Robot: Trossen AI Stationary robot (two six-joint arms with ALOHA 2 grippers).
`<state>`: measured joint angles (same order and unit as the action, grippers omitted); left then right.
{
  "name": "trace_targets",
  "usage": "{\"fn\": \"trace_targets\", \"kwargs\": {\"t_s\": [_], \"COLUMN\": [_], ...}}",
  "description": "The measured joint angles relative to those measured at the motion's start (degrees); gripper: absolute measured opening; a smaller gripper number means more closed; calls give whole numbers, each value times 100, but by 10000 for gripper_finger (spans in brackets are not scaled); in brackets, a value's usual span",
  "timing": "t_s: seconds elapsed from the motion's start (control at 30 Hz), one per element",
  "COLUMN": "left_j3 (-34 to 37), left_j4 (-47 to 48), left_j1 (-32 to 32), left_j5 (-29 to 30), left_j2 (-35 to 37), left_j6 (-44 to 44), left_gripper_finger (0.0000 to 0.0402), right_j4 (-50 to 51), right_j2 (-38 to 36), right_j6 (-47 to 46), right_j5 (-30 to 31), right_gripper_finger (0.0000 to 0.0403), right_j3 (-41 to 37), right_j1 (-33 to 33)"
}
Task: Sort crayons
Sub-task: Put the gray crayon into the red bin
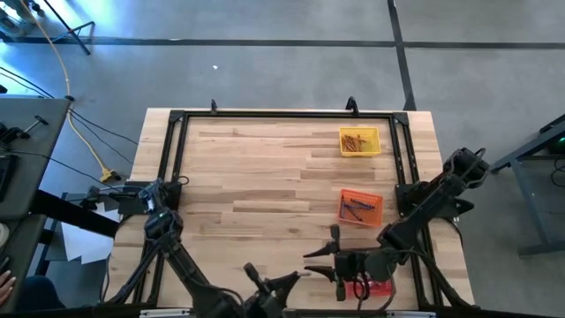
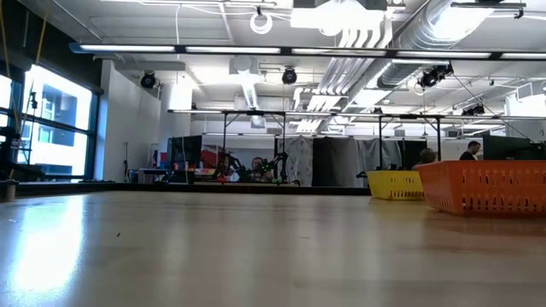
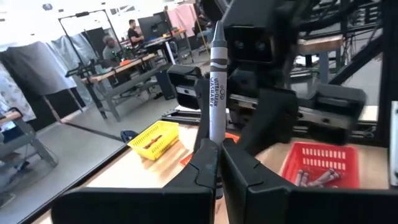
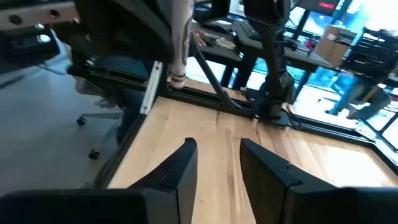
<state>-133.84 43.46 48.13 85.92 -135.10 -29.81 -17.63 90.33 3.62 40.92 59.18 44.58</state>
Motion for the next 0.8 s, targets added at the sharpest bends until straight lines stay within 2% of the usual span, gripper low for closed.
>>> {"fn": "trace_targets", "kwargs": {"t_s": [0.23, 0.4, 0.8], "left_j3": [0, 0, 0], "left_j4": [673, 690, 626], "left_j1": [74, -14, -184], "left_j5": [17, -32, -292], "left_j2": [-3, -3, -42], "left_j6": [-892, -958, -962], "left_gripper_finger": [0, 0, 0], "right_j4": [-461, -755, -858], "right_j2": [-198, -234, -235], "right_j6": [67, 94, -14], "right_j5": [-696, -1148, -1333], "right_gripper_finger": [114, 114, 114], "right_j3": [0, 0, 0], "right_j1": [-98, -172, -376]}}
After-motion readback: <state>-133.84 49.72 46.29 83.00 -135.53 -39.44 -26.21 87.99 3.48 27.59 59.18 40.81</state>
